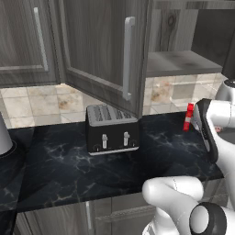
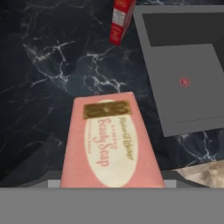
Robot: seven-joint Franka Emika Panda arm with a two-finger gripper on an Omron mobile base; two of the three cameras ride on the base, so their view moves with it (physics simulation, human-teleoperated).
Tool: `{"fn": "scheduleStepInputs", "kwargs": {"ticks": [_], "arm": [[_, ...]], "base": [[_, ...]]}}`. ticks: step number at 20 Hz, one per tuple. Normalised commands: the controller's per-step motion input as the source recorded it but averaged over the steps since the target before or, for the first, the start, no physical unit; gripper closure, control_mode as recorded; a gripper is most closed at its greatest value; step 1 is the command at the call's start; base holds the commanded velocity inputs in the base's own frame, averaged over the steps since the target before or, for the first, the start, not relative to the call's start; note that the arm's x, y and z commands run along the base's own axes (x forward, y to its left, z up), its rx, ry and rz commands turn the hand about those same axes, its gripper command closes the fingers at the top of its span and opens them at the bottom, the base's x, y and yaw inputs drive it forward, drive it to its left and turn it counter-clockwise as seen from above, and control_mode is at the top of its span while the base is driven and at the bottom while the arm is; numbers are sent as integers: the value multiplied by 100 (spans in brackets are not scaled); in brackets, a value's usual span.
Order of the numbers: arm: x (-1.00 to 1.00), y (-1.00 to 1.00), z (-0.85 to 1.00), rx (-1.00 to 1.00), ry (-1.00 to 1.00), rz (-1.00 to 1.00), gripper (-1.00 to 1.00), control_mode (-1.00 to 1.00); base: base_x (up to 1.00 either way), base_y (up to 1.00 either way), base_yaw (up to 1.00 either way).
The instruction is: Open the cabinet. Pick the bar soap and place it next to the sink. Then close the cabinet.
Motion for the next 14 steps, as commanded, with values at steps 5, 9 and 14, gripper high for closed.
{"fn": "scheduleStepInputs", "kwargs": {"ticks": [5,9,14], "arm": [[0,-33,-8,0,0,0,100,-100],[5,-7,-5,0,0,3,100,-100],[13,0,-9,0,0,8,100,-100]], "base": [[0,0,0],[0,0,0],[0,0,0]]}}
